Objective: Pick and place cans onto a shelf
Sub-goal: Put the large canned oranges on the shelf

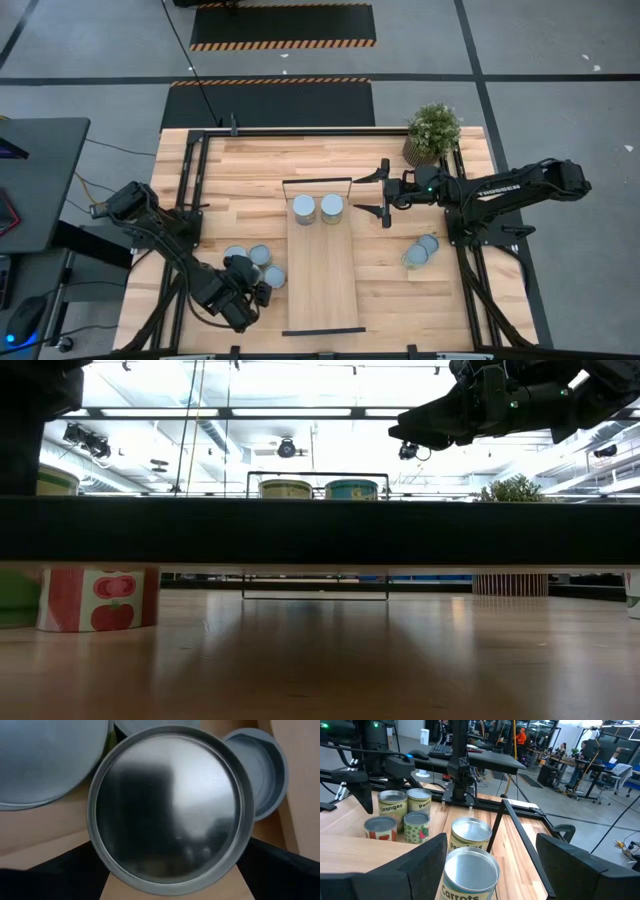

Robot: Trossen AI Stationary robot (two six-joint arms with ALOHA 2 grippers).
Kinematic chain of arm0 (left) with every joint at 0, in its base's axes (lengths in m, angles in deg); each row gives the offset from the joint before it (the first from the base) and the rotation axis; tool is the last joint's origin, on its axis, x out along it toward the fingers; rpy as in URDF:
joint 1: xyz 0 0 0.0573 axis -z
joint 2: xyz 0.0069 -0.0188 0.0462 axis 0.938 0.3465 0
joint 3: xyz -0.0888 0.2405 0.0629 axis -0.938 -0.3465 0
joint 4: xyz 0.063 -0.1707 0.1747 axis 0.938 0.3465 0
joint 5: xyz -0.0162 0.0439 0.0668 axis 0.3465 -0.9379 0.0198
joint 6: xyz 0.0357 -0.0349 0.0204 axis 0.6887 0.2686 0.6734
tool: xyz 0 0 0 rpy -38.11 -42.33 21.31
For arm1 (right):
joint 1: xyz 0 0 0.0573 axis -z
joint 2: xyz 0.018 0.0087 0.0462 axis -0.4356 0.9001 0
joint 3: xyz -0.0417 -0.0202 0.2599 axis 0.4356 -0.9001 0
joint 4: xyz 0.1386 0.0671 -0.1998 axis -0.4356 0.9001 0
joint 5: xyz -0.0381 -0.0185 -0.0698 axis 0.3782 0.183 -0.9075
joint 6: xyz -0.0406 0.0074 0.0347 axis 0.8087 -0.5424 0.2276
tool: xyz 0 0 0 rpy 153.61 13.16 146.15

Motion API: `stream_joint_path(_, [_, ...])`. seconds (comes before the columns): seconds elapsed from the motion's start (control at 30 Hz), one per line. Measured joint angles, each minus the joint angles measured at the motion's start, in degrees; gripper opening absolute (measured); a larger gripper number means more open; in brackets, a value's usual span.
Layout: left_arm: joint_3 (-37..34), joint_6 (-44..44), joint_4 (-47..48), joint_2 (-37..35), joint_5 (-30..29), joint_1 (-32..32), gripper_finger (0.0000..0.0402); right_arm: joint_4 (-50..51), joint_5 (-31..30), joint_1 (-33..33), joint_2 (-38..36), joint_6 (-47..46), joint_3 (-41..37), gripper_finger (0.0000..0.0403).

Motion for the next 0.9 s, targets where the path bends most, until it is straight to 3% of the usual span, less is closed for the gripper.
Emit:
stream_joint_path(0.3, [0.0, -0.06, 0.61, 0.0, 3.36, -0.91, 0.0391, 0.0, 0.02, 0.0, 0.0, 0.01, 0.0, 0.0313])
stream_joint_path(0.9, [0.24, -0.27, -0.03, 1.59, 1.03, -4.83, 0.0391, 0.0, 0.0, 0.0, -0.02, 0.02, 0.0, 0.0313])
